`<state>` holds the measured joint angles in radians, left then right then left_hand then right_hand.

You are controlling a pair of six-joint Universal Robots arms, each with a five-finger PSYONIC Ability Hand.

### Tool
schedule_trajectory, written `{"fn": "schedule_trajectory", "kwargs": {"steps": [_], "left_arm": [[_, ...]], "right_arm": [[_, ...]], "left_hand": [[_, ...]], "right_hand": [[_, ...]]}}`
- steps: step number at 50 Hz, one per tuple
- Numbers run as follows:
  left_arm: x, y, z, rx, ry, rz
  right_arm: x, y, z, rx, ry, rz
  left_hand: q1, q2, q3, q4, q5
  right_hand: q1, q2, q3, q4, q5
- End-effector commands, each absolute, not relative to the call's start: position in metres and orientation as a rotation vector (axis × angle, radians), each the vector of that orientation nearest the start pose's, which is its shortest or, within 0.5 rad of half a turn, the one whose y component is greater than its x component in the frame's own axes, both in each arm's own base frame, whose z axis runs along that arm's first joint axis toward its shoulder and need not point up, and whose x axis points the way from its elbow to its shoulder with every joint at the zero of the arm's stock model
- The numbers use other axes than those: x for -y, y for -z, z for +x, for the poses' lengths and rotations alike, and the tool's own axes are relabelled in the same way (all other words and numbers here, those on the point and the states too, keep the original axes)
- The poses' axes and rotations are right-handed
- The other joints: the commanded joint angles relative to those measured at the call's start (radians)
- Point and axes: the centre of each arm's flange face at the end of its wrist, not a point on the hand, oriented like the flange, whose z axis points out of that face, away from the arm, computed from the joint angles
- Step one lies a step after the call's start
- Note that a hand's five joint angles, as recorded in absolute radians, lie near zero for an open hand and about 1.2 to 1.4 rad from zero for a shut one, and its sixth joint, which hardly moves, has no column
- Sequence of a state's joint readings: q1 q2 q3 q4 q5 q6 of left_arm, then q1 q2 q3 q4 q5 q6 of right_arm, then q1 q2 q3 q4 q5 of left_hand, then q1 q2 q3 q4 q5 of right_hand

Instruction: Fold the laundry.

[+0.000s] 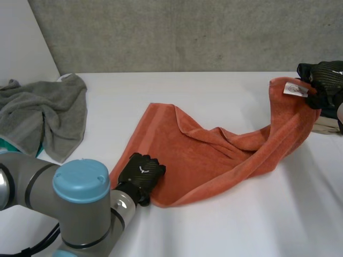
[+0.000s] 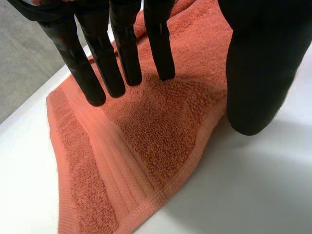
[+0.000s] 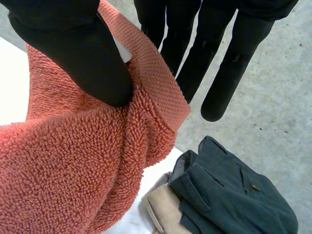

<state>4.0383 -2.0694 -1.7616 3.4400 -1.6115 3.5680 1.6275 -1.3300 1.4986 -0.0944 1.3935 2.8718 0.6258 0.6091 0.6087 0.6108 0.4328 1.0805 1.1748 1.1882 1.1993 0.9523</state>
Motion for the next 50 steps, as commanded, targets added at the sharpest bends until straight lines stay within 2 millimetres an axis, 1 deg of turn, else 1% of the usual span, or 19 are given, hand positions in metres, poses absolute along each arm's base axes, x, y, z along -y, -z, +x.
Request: {"fn": "schedule_trajectory", "kwargs": {"steps": [1,3,4,7,10,14,16,19,23,25,30,34,37,38,39,42,43,47,50], "left_arm": [[0.19,-0.11,-0.311,-2.322,1.79,1.369],[0.191,-0.109,-0.311,-2.324,1.784,1.364],[0.192,-0.109,-0.311,-2.321,1.784,1.358],[0.195,-0.114,-0.31,-2.302,1.796,1.33],[0.2,-0.143,-0.306,-2.225,1.883,1.218],[0.198,-0.198,-0.297,-2.108,2.058,1.056],[0.194,-0.227,-0.292,-2.047,2.151,1.001],[0.187,-0.252,-0.28,-2.002,2.2,0.96],[0.18,-0.251,-0.265,-2.03,2.074,1.012],[0.178,-0.244,-0.264,-2.051,2.012,1.06],[0.191,-0.206,-0.268,-2.119,1.822,1.158],[0.238,-0.187,-0.275,-2.095,1.786,1.111],[0.283,-0.192,-0.285,-1.976,1.854,1.056],[0.293,-0.199,-0.289,-1.928,1.893,1.042],[0.314,-0.221,-0.296,-1.807,1.981,0.991],[0.336,-0.265,-0.305,-1.591,2.133,0.896],[0.347,-0.298,-0.31,-1.431,2.241,0.805],[0.358,-0.371,-0.309,-1.063,2.482,0.531],[0.355,-0.396,-0.307,-0.906,2.573,0.429]], "right_arm": [[0.349,-0.262,0.155,-2.263,2.176,-0.526],[0.351,-0.262,0.152,-2.264,2.185,-0.518],[0.352,-0.263,0.15,-2.264,2.194,-0.513],[0.353,-0.263,0.149,-2.262,2.197,-0.518],[0.351,-0.263,0.151,-2.275,2.195,-0.586],[0.337,-0.265,0.156,-2.32,2.193,-0.89],[0.318,-0.269,0.157,-2.377,2.146,-1.135],[0.295,-0.265,0.156,-2.463,1.974,-1.475],[0.269,-0.248,0.152,-2.544,1.639,-1.757],[0.261,-0.244,0.152,-2.554,1.53,-1.801],[0.269,-0.237,0.155,-2.559,1.531,-1.72],[0.309,-0.233,0.16,-2.549,1.73,-1.523],[0.338,-0.244,0.174,-2.442,1.954,-1.334],[0.346,-0.25,0.177,-2.404,2.024,-1.282],[0.363,-0.262,0.18,-2.317,2.172,-1.181],[0.385,-0.288,0.184,-2.126,2.43,-1.031],[0.395,-0.307,0.185,-1.973,2.592,-0.932],[0.409,-0.344,0.188,-1.561,2.881,-0.697],[0.412,-0.357,0.188,-1.361,2.964,-0.589]], "left_hand": [[0.339,0.355,0.356,0.354,0.357],[0.485,0.502,0.502,0.5,0.504],[0.724,0.741,0.742,0.739,0.743],[0.771,0.787,0.788,0.785,0.789],[0.771,0.787,0.788,0.785,0.789],[0.771,0.787,0.788,0.785,0.789],[0.771,0.787,0.788,0.785,0.789],[0.771,0.787,0.788,0.785,0.789],[0.771,0.787,0.788,0.785,0.789],[0.771,0.787,0.788,0.785,0.789],[0.771,0.787,0.788,0.785,0.789],[0.771,0.787,0.788,0.785,0.789],[0.771,0.787,0.788,0.785,0.789],[0.771,0.787,0.788,0.785,0.789],[0.771,0.787,0.788,0.785,0.789],[0.771,0.787,0.788,0.785,0.789],[0.771,0.787,0.788,0.785,0.789],[0.771,0.787,0.788,0.785,0.789],[0.771,0.787,0.788,0.785,0.789]], "right_hand": [[0.316,0.221,0.208,0.197,0.269],[0.316,0.221,0.208,0.197,0.269],[0.316,0.221,0.208,0.197,0.269],[0.316,0.221,0.208,0.197,0.269],[0.316,0.221,0.208,0.197,0.269],[0.316,0.221,0.208,0.197,0.269],[0.316,0.221,0.208,0.197,0.269],[0.316,0.221,0.208,0.197,0.269],[0.316,0.221,0.208,0.197,0.269],[0.316,0.221,0.208,0.197,0.269],[0.316,0.221,0.208,0.197,0.269],[0.316,0.221,0.208,0.197,0.269],[0.316,0.221,0.208,0.197,0.269],[0.316,0.221,0.208,0.197,0.269],[0.316,0.221,0.208,0.197,0.269],[0.316,0.221,0.208,0.197,0.269],[0.316,0.221,0.208,0.197,0.269],[0.316,0.221,0.208,0.197,0.269],[0.316,0.221,0.208,0.197,0.269]]}}
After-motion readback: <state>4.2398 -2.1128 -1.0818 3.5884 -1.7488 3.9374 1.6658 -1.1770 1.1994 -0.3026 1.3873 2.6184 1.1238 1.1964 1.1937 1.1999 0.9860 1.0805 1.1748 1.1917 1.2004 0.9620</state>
